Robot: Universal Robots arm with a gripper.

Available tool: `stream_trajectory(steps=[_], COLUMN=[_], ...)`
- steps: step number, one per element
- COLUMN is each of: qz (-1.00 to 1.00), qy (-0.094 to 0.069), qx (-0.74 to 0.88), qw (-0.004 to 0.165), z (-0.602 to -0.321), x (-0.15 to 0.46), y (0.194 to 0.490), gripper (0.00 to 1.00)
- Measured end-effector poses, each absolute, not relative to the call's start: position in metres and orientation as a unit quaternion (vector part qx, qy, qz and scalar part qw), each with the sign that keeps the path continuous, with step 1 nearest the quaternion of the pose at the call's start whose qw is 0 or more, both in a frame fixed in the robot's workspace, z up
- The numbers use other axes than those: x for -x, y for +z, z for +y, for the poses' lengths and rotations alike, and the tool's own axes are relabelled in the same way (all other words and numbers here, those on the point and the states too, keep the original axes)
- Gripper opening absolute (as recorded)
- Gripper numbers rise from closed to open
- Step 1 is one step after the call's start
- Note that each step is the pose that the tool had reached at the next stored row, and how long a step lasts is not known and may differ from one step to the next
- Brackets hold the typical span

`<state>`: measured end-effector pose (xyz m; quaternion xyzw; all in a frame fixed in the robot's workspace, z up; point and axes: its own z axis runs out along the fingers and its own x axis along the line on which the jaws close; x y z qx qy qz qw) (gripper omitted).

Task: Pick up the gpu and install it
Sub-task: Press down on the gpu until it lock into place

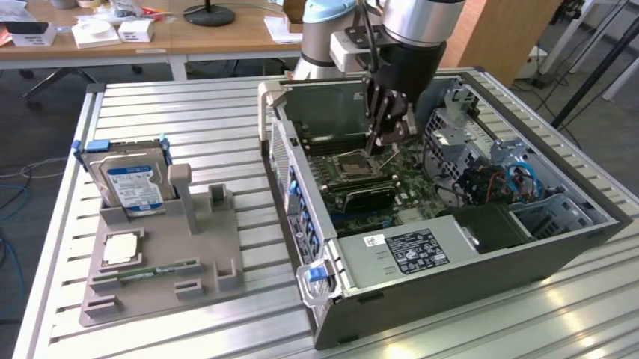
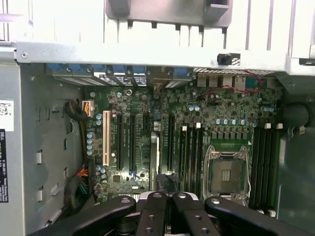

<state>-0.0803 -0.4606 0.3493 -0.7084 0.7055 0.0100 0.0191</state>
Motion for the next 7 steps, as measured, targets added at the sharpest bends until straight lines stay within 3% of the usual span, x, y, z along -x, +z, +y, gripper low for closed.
stream_trajectory(steps=[7], qz=[0.706], qy=[0.010], qx=[0.708], qw=[0.019], z=[-0.4605], x=[0.0803], y=[0.3496], gripper=[0.10])
